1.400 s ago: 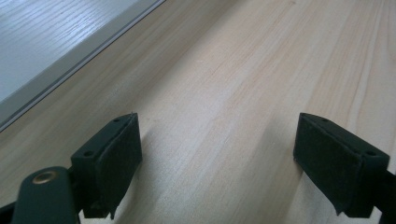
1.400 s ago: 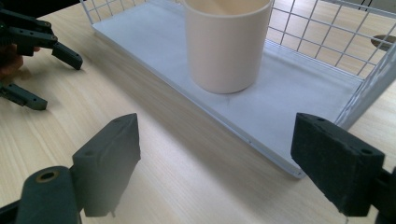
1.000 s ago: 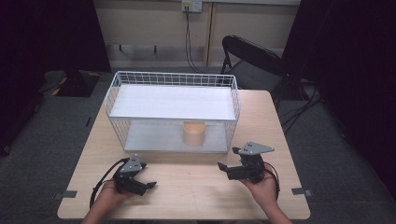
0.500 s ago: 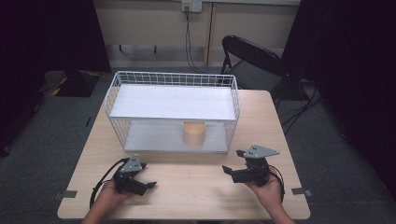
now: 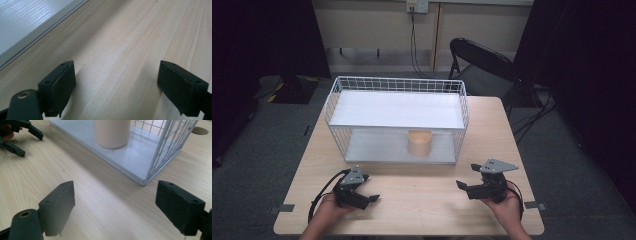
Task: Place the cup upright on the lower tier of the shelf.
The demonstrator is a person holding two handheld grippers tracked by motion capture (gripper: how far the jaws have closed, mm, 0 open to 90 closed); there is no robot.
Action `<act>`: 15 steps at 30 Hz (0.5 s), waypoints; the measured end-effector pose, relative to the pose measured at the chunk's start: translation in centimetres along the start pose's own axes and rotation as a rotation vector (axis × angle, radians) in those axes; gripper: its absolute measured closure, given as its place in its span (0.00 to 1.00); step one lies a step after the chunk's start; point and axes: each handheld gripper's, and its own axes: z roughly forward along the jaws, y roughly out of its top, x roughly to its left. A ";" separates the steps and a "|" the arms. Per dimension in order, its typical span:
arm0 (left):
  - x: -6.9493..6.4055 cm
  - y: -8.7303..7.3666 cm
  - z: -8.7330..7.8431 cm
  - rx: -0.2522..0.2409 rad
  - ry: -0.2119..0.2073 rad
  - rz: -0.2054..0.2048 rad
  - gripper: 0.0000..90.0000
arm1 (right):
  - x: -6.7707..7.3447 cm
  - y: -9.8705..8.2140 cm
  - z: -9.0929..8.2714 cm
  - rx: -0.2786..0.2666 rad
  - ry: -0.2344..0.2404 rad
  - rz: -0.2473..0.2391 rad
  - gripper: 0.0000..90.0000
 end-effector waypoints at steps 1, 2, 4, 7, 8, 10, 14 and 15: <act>0.0 0.0 0.0 0.000 0.000 0.000 0.16 | -0.1 -0.1 -0.1 0.001 -0.001 0.001 0.17; 0.0 0.0 0.0 0.000 0.000 0.000 0.17 | -0.2 -0.2 -0.2 0.001 -0.001 0.005 0.17; 0.0 0.0 0.0 0.000 0.000 0.000 0.16 | -0.3 -0.4 -0.3 0.003 -0.004 0.007 0.17; 0.0 0.0 0.0 0.000 0.000 0.000 0.16 | -0.5 -0.8 -0.5 0.004 -0.008 0.014 0.17; 0.0 0.0 0.0 0.000 0.000 0.000 0.16 | -0.6 -0.9 -0.6 0.004 -0.007 0.012 0.17; 0.0 0.0 0.0 0.000 0.000 0.000 0.17 | -0.8 -1.2 -0.7 0.008 -0.007 0.014 0.17; 0.0 0.0 0.0 0.002 0.000 0.000 0.16 | -1.1 -1.8 -1.0 0.011 -0.010 0.019 0.17; 0.0 0.0 0.0 0.000 0.000 0.000 0.16 | -1.2 -2.0 -1.1 0.011 -0.013 0.021 0.17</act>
